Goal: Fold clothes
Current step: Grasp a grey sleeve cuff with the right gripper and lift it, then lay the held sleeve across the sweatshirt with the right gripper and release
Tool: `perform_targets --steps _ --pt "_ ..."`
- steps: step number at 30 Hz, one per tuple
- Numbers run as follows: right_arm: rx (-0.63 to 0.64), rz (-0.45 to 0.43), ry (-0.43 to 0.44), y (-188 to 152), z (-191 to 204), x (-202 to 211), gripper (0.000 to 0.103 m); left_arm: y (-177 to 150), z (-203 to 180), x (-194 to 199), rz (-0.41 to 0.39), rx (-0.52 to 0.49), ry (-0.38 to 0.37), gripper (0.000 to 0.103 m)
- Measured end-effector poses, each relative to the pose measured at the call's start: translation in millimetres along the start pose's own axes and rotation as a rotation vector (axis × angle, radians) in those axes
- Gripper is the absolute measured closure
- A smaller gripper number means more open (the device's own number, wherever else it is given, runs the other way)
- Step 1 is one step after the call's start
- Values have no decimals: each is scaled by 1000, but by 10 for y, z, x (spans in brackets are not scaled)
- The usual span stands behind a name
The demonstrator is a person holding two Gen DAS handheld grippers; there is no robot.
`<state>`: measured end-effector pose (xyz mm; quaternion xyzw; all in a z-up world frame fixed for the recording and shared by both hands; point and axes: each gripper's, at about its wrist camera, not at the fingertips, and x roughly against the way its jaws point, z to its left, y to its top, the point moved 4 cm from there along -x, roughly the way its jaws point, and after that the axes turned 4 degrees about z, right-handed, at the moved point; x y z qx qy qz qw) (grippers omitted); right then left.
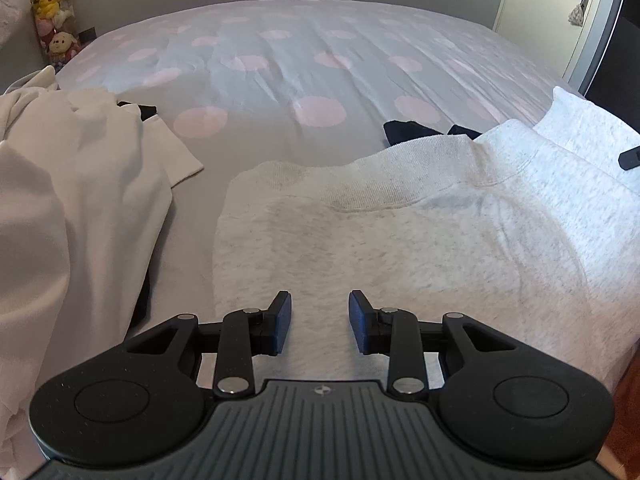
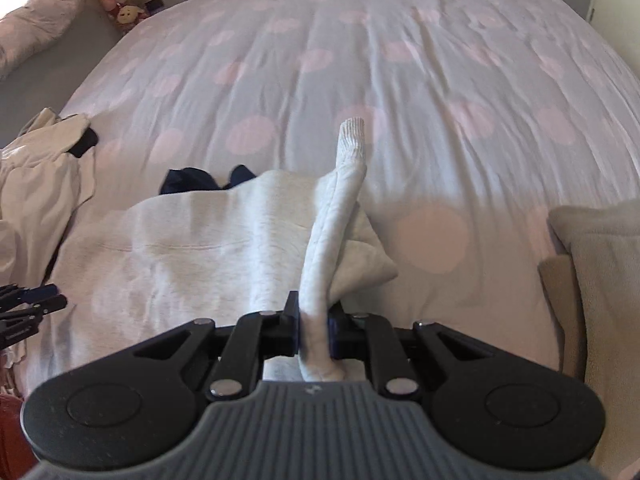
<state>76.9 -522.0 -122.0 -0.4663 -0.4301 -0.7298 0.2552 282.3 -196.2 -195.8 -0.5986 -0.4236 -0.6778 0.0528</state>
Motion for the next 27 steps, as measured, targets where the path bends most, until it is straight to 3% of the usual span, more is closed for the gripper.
perform_targets --steps 8,14,19,27 --pt "60 2 122 274 1015 155 89 -1 77 69 -33 26 -26 73" --pt "109 1 229 416 1751 66 89 -5 249 134 -70 108 -58 74" --pt "118 13 305 402 2247 -210 89 0 299 155 -76 136 -70 73" --pt "88 66 380 236 2729 -879 89 -39 485 152 -76 203 -50 74"
